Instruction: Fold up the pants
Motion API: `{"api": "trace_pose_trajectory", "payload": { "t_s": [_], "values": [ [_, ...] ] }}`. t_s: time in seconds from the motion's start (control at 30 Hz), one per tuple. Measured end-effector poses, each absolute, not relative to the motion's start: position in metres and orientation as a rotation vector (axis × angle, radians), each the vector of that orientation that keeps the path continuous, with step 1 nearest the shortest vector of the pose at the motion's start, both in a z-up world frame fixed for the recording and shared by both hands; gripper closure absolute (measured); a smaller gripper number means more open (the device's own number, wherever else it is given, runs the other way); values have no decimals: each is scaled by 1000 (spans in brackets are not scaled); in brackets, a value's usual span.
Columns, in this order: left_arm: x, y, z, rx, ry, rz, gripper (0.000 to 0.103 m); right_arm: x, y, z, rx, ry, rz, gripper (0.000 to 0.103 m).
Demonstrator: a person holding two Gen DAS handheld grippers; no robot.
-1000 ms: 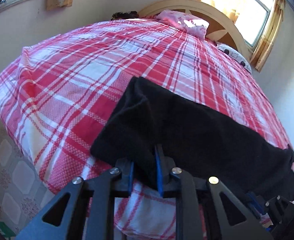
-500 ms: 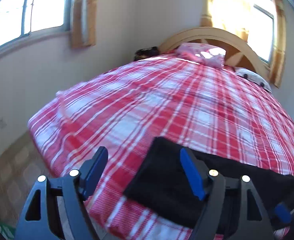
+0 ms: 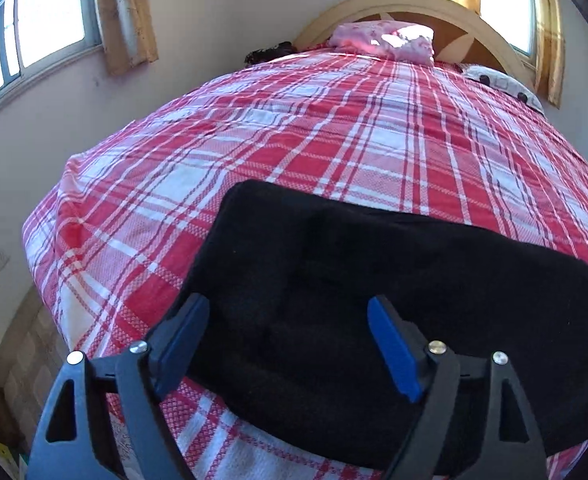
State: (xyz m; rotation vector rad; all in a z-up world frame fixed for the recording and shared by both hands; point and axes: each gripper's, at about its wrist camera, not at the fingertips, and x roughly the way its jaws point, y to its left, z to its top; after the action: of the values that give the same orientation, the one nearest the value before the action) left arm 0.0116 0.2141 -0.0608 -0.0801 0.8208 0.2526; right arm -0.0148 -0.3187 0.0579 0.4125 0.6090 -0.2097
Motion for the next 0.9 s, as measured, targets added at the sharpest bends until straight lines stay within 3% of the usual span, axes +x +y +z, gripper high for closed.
{"api": "trace_pose_trajectory", "payload": {
  "t_s": [0.2,0.5,0.53,0.57,0.6,0.73,0.9],
  "values": [
    [12,217,-65,-88,807,344,0,43,-427,41,486,794,-438,51],
    [14,219,-67,-94,822,347,0,106,-441,-15,342,1087,-646,51],
    [14,218,-67,-93,823,347,0,107,-439,-14,324,1094,-655,60],
    [14,219,-67,-94,824,347,0,107,-439,-14,311,1100,-665,85],
    [14,218,-67,-94,825,346,0,105,-439,-12,303,1104,-671,95],
    [14,217,-67,-90,823,343,0,69,-458,14,507,980,-530,97],
    [14,217,-67,-94,830,346,0,-18,-461,72,689,652,-291,97]
  ]
}}
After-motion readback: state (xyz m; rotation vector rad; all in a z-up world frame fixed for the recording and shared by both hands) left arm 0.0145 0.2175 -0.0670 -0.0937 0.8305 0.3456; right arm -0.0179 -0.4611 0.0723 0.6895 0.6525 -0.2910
